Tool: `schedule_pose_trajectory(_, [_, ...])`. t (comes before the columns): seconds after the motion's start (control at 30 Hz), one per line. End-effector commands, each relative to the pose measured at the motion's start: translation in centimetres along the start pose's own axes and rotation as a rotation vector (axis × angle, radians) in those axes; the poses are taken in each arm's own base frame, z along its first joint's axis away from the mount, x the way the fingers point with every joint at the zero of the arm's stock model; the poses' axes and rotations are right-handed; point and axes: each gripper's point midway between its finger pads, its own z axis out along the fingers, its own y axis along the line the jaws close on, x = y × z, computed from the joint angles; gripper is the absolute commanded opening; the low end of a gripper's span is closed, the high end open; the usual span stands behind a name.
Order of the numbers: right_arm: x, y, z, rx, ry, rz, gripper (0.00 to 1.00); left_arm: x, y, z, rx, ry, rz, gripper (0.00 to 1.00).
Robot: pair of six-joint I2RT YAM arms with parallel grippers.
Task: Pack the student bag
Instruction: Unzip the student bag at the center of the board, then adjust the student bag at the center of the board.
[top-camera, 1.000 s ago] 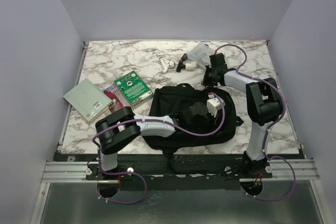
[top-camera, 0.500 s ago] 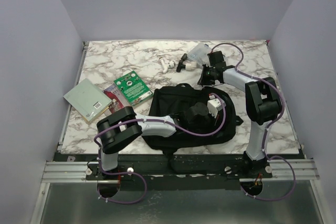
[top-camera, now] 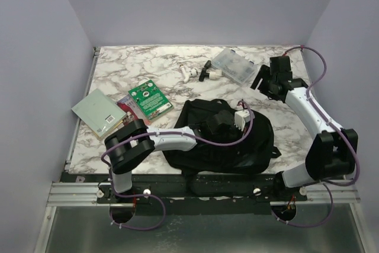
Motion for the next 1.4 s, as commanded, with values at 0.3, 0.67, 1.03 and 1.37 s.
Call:
schedule_pose_trajectory(0.3, [6.5,-1.5,-11.3,-0.138,0.136,0.064,0.81,-5.7,-0.6,-6.9,-0.037,-0.211,-0.05,0.0])
schedule_pose_trajectory(0.67, [11.9,-1.5,-11.8,-0.207,0.308,0.11,0.81,-4.5,-0.9,-7.5,-0.008,-0.201,-0.078,0.0])
schedule_pose_trajectory(1.03, [8.6,3.4,-10.7,-0.411,0.194,0.425,0.3,-3.4,-0.5,-6.3,0.03,-0.13,-0.143,0.12])
schedule_pose_trajectory(1.37, [-0.2,1.6,-9.1,-0.224,-0.137,0.458,0.0,-1.3,2.4,-11.0,-0.106,-0.147,-0.174,0.78])
